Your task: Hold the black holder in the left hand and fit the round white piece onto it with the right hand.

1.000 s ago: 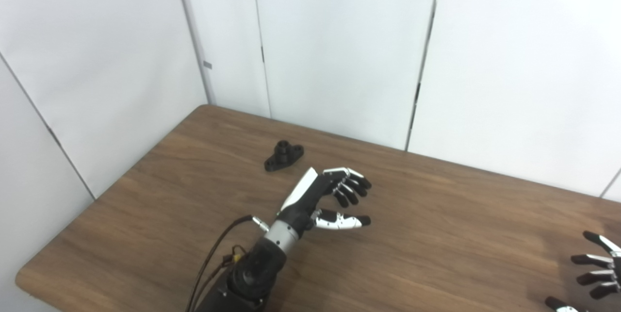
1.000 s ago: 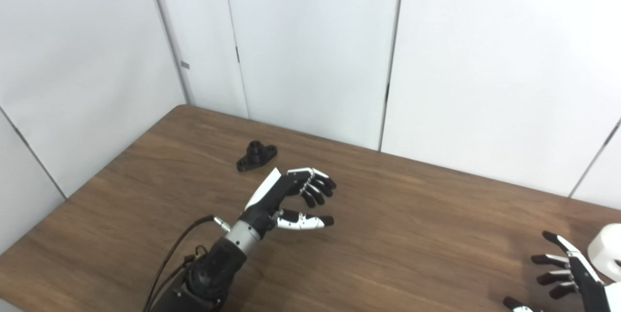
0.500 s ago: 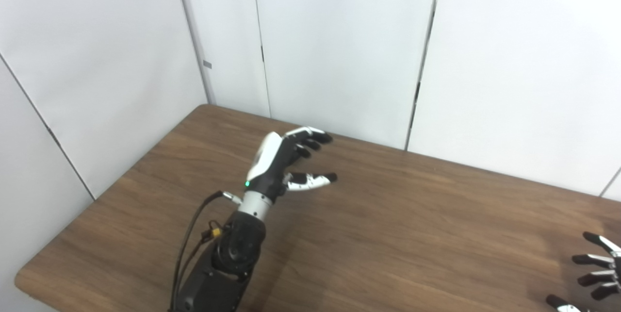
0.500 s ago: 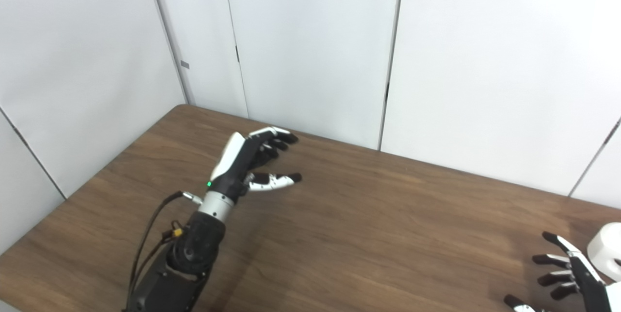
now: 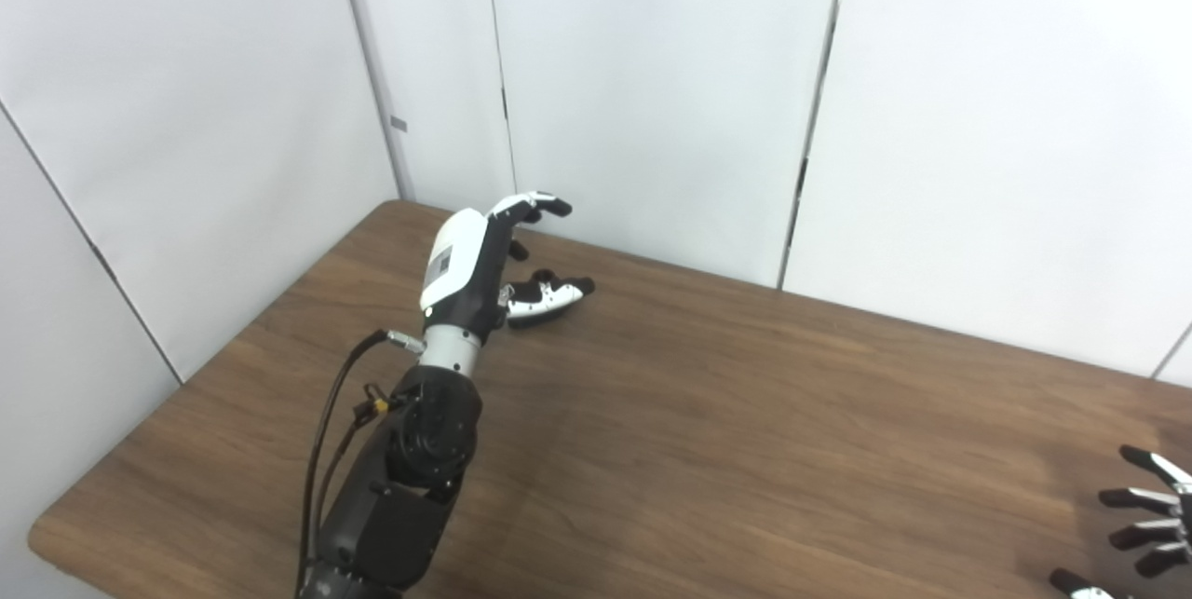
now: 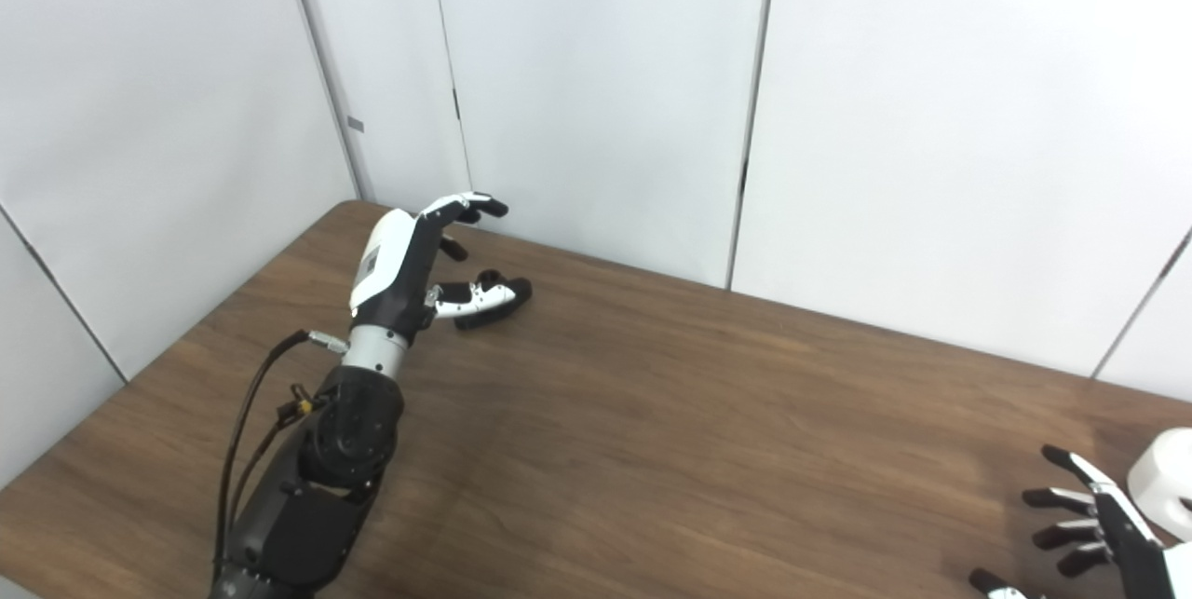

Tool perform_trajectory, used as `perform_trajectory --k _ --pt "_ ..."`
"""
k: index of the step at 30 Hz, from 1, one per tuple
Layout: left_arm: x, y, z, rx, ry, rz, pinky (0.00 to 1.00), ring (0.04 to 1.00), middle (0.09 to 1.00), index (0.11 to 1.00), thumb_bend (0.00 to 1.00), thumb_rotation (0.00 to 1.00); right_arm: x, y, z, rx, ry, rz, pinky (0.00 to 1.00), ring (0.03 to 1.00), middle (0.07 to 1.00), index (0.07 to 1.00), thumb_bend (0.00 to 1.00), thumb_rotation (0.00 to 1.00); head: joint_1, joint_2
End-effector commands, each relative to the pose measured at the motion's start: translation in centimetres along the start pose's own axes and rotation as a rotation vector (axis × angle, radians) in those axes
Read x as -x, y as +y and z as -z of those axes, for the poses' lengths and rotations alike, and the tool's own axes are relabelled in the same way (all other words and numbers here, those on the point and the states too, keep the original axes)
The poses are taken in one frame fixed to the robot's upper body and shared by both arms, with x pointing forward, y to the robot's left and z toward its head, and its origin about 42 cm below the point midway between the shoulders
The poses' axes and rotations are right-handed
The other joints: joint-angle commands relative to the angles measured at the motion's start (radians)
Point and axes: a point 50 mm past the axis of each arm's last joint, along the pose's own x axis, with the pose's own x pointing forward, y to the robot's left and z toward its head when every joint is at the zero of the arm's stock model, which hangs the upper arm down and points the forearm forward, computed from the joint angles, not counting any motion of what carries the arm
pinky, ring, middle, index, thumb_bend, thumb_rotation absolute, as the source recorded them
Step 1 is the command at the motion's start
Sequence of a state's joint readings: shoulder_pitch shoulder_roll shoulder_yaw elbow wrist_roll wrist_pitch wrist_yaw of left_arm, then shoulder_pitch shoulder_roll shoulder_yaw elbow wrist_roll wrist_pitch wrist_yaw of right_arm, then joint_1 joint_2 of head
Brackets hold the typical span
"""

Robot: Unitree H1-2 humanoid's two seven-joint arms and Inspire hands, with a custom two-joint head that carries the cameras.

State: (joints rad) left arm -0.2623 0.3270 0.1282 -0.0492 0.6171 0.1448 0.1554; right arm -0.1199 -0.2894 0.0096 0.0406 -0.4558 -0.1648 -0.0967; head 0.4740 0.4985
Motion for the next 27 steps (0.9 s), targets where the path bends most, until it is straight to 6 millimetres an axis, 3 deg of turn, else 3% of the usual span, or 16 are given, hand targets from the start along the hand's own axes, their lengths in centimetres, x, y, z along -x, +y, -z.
perform_trajectory --k 1,4,6,13,27 --pt "-2.2 2.3 -1.4 -0.109 -0.063 -0.083 0.75 0.967 0.958 0.768 0.96 0.17 -1.1 -1.4 -1.2 0.005 -0.075 0.043 0.4 0.539 0.671 0.831 0.58 0.09 -0.001 0.001" --pt "-2.7 2.0 -1.0 -0.151 -0.034 -0.075 0.93 0.997 0.996 0.777 1.0 0.19 -1.0 -1.4 -1.2 0.002 -0.073 0.044 0.41 0.537 0.672 0.832 0.58 0.11 -0.001 0.002" --pt "-3.1 1.8 -0.5 -0.178 -0.018 -0.076 0.97 1.0 1.0 0.776 1.0 0.21 -1.0 -1.5 -1.2 0.004 -0.074 0.043 0.4 0.532 0.673 0.832 0.57 0.11 -0.005 0.003" --pt "-3.8 1.4 0.6 -0.291 0.082 -0.041 0.91 1.0 1.0 0.815 1.0 0.37 -0.8 -1.7 -1.2 -0.001 -0.073 0.045 0.39 0.527 0.671 0.831 0.57 0.13 -0.003 0.008" --pt "-4.8 0.3 3.2 -0.357 0.185 0.016 0.92 1.0 1.0 0.747 1.0 0.39 -0.8 -2.1 -1.0 0.01 -0.07 0.042 0.4 0.531 0.676 0.833 0.57 0.16 -0.006 0.017"
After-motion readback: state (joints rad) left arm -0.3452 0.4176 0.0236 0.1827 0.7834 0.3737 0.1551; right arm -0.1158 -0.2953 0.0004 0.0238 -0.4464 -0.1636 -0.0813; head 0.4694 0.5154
